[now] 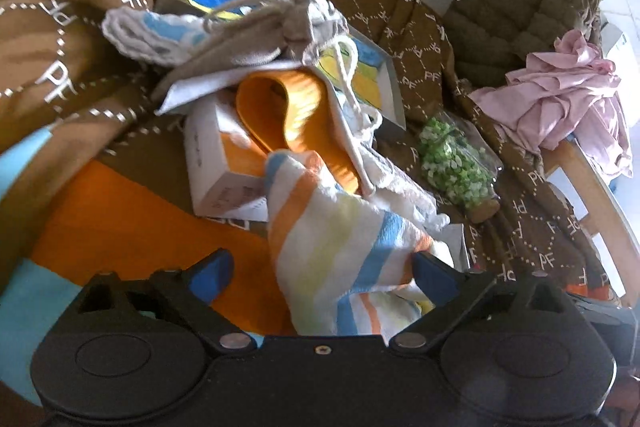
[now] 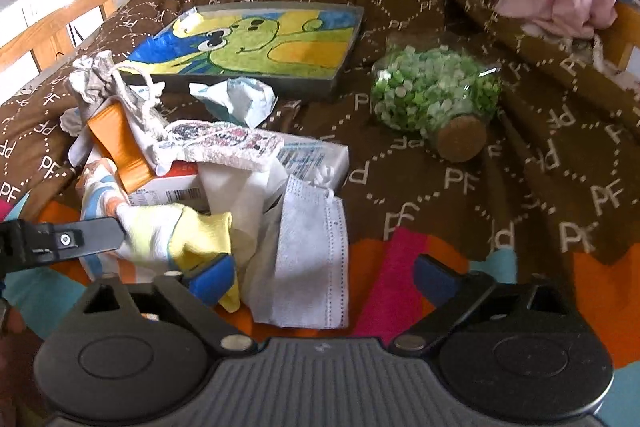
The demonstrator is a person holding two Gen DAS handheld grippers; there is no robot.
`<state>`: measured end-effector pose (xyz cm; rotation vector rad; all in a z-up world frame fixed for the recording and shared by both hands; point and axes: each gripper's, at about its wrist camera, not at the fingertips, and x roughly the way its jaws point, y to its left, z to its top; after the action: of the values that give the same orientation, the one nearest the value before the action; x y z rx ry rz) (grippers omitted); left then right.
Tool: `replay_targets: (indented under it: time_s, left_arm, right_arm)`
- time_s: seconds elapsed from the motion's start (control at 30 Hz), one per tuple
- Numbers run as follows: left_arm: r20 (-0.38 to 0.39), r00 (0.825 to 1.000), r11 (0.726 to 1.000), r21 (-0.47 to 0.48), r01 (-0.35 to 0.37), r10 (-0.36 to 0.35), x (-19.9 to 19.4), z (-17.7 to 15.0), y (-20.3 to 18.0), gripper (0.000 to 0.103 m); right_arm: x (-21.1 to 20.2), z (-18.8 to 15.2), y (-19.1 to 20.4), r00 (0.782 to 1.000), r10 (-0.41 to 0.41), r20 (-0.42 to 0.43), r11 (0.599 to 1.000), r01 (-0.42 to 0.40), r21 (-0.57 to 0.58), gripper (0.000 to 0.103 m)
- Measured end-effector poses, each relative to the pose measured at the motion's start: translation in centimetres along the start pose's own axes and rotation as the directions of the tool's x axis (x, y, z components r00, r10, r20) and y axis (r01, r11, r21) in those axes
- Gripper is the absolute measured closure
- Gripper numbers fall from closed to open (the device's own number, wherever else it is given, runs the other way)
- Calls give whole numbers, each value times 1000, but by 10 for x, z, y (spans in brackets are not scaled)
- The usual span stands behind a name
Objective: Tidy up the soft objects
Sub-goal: 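Grasp the striped white towel with the left tool while the right tool grasps a white mask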
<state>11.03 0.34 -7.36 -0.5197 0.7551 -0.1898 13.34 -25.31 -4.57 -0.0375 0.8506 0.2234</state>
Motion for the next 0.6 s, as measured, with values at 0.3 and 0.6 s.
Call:
replay_targets:
  time_s: [0.3,0.6]
  left_arm:
    - [-42,997,997,-46,61,-63,15,-4,8,62]
    - [-31,993,993,11,114,-114,11,-10,-4,84]
  right_arm:
    - [1,-2,1,1000,18,-7,1000,-18,4,44]
    - [0,-5,-2,998,65,-18,997,-64,46,78]
